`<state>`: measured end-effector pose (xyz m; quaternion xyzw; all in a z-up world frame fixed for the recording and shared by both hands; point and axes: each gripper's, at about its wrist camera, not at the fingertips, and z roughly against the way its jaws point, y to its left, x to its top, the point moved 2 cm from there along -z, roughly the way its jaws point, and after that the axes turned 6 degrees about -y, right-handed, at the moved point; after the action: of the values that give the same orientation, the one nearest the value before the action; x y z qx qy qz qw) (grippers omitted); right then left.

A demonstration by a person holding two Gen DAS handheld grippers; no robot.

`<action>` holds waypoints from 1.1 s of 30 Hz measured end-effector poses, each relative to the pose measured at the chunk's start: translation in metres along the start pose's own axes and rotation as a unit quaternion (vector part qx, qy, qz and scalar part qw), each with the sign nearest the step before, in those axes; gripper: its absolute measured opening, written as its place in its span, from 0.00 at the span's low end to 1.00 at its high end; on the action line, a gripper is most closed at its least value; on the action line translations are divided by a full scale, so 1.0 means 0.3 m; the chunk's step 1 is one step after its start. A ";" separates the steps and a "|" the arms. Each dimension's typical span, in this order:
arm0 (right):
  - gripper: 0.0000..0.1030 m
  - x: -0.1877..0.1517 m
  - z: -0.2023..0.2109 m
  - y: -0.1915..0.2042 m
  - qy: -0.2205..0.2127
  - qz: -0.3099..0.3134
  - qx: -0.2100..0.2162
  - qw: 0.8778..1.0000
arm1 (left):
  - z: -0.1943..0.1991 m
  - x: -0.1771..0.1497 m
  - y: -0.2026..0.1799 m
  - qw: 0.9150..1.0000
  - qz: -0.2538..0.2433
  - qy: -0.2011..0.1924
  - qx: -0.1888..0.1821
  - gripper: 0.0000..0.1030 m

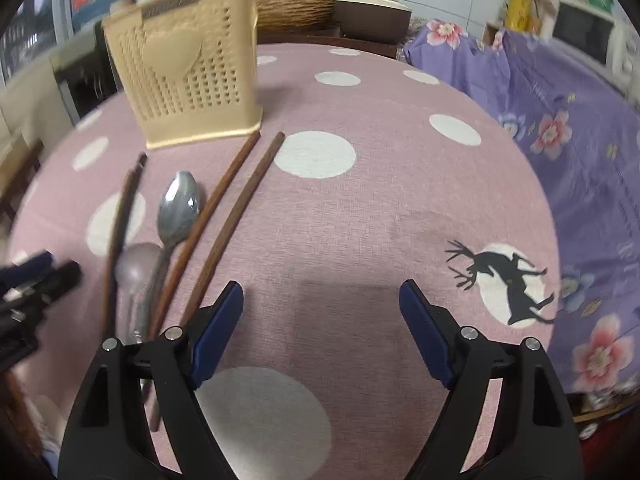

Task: Organize utensils
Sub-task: 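Move both open grippers back down over the remaining utensils, then grasp a wooden chopstick with the right gripper while the left gripper lowers onto another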

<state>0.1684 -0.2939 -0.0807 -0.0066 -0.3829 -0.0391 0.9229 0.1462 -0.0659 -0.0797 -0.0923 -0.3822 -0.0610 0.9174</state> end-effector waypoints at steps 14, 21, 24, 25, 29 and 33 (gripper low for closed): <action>0.78 -0.012 0.021 0.018 -0.013 -0.008 0.031 0.999 | -0.041 -0.008 -0.080 0.999 -0.031 0.004 0.040 0.68; 0.79 -0.016 0.018 0.019 -0.011 -0.004 0.028 1.000 | -0.033 -0.013 -0.047 0.999 -0.030 0.008 0.036 0.68; 0.79 -0.011 0.019 0.005 -0.012 -0.007 0.025 1.000 | -0.017 -0.016 0.011 0.999 -0.017 0.012 0.041 0.69; 0.79 -0.008 0.020 0.002 -0.013 -0.008 0.025 1.000 | -0.014 -0.013 0.029 0.999 -0.011 0.014 0.049 0.68; 0.79 0.017 0.017 0.002 -0.011 -0.016 0.036 0.999 | 0.001 0.011 0.082 0.999 0.013 0.009 0.050 0.67; 0.79 0.040 -0.004 0.043 -0.001 -0.012 0.050 0.999 | -0.007 0.026 0.085 0.999 0.014 0.008 0.049 0.67</action>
<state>0.1786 -0.2818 -0.0728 0.0442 -0.3852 -0.0311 0.9212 0.1577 -0.0418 -0.0788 -0.0515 -0.3762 -0.0302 0.9246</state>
